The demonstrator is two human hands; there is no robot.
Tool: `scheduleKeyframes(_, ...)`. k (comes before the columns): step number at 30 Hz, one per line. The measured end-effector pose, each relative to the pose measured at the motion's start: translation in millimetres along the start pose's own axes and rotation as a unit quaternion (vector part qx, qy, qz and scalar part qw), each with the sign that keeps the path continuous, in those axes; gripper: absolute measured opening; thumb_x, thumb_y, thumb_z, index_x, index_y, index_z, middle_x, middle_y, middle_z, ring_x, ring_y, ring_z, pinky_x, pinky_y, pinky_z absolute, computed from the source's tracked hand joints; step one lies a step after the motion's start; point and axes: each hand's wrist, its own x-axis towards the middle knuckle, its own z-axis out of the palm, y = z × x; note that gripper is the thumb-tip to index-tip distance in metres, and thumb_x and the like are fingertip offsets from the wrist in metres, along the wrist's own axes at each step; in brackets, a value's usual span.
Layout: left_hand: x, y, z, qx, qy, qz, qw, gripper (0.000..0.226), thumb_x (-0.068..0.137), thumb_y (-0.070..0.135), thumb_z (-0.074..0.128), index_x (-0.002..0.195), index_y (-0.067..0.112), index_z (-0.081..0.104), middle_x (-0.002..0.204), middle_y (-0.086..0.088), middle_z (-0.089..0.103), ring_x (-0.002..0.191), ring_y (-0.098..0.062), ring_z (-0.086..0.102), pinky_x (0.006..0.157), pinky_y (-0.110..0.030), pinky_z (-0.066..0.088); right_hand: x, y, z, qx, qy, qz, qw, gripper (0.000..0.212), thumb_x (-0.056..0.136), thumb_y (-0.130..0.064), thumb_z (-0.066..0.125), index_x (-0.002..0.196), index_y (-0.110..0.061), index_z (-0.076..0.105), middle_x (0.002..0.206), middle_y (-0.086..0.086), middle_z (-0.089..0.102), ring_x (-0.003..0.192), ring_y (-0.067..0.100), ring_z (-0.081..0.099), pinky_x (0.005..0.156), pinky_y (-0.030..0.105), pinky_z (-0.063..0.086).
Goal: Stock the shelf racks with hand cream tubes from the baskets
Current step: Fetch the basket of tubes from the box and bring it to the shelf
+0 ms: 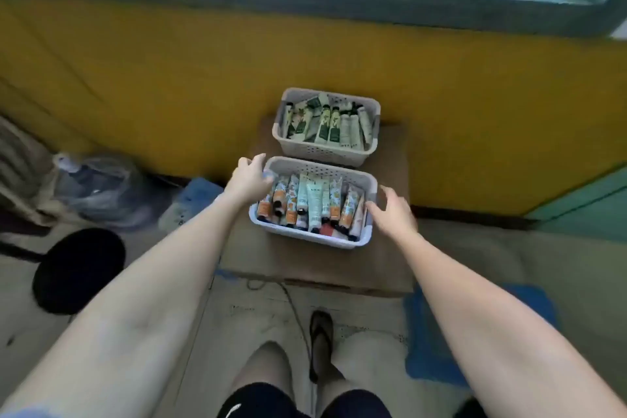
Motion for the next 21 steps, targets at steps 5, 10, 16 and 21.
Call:
scheduleKeyframes(5,15.3,-10.7,30.3,-0.037,-0.018,-0.06,0.997,0.059,0.092,0.027,0.045,0.146,0.021,0.021,0.138,-0.021,0.033,0.125,-0.036,0.039,0.102,-0.041,0.034,11.0,10.5,18.3,0.082,-0.003,0.004,0.997,0.053,0.094,-0.036,0.048,0.142,-0.022,0.032,0.139,0.009,0.045,0.125,0.027,0.044,0.092,0.033,0.039)
scheduleKeyframes(10,29.5,-18.4,47.8,-0.081,0.011,-0.053,0.995,0.06,0.091,0.025,0.049,0.145,0.018,0.025,0.137,-0.018,0.039,0.126,-0.032,0.04,0.105,-0.04,0.032,15.7,11.6,33.6,0.145,0.064,-0.004,0.987,0.042,0.094,-0.026,0.049,0.135,-0.017,0.045,0.133,0.008,0.051,0.121,0.023,0.047,0.092,0.026,0.034)
scheduleKeyframes(16,41.1,-27.4,56.2,-0.172,0.053,-0.029,0.983,0.054,0.091,0.026,0.05,0.142,0.018,0.033,0.143,-0.005,0.043,0.131,-0.02,0.039,0.097,-0.026,0.03,21.9,2.1,36.9,0.213,0.108,0.024,0.971,0.038,0.092,-0.019,0.052,0.13,-0.014,0.052,0.127,0.007,0.054,0.117,0.02,0.048,0.097,0.031,0.039)
scheduleKeyframes(21,21.4,-32.6,64.4,-0.269,0.156,-0.087,0.947,0.04,0.091,0.031,0.051,0.129,0.022,0.049,0.129,0.002,0.054,0.119,-0.014,0.048,0.09,-0.022,0.034,19.3,-11.0,36.3,0.231,0.104,0.005,0.967,0.033,0.091,-0.019,0.054,0.124,-0.016,0.053,0.12,0.004,0.056,0.111,0.015,0.048,0.087,0.022,0.037)
